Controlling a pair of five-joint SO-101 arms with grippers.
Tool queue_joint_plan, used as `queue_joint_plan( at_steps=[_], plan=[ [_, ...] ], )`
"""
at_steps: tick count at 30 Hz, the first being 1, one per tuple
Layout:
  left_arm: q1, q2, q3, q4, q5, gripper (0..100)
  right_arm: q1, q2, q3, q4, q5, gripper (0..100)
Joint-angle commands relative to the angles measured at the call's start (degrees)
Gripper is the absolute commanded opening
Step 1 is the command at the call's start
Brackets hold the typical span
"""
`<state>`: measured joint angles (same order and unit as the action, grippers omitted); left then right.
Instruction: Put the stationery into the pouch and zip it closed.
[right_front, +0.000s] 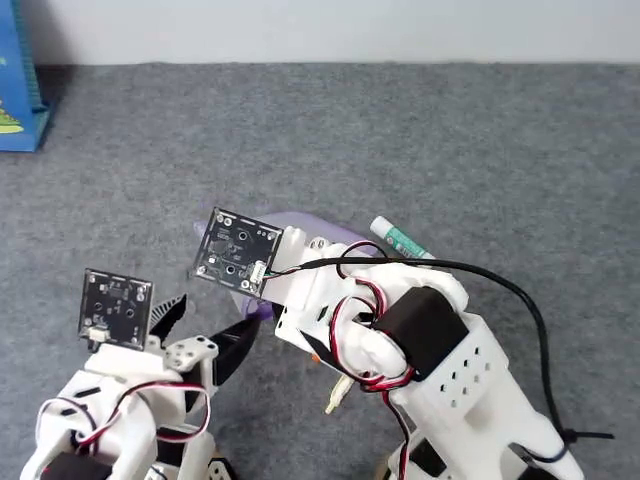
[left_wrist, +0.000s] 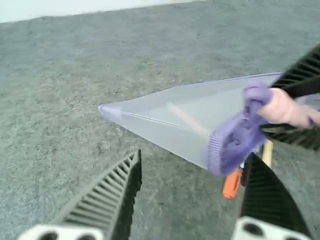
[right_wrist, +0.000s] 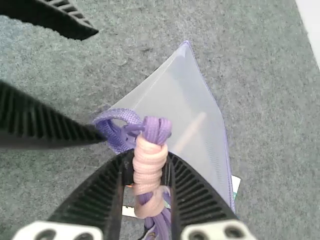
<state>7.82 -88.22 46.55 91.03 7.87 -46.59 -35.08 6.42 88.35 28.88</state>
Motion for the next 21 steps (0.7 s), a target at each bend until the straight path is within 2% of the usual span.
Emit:
queue_joint_plan(
  at_steps=[1,9,21],
  plan=[
    [-1.05,1.23,1.10,-2.46,-0.26,31,0.66,-2.42,-0.53,-0.22,-0.44,0.9],
    [-1.14,1.49,4.18,-4.48,-0.35,30,0.57,-2.42,-0.53,-0.04,-0.44,0.9],
    [-0.97,1.32,4.35,-5.27,-3.60,11,0.57,-3.03,-0.88,1.98,-0.44,0.9]
  ],
)
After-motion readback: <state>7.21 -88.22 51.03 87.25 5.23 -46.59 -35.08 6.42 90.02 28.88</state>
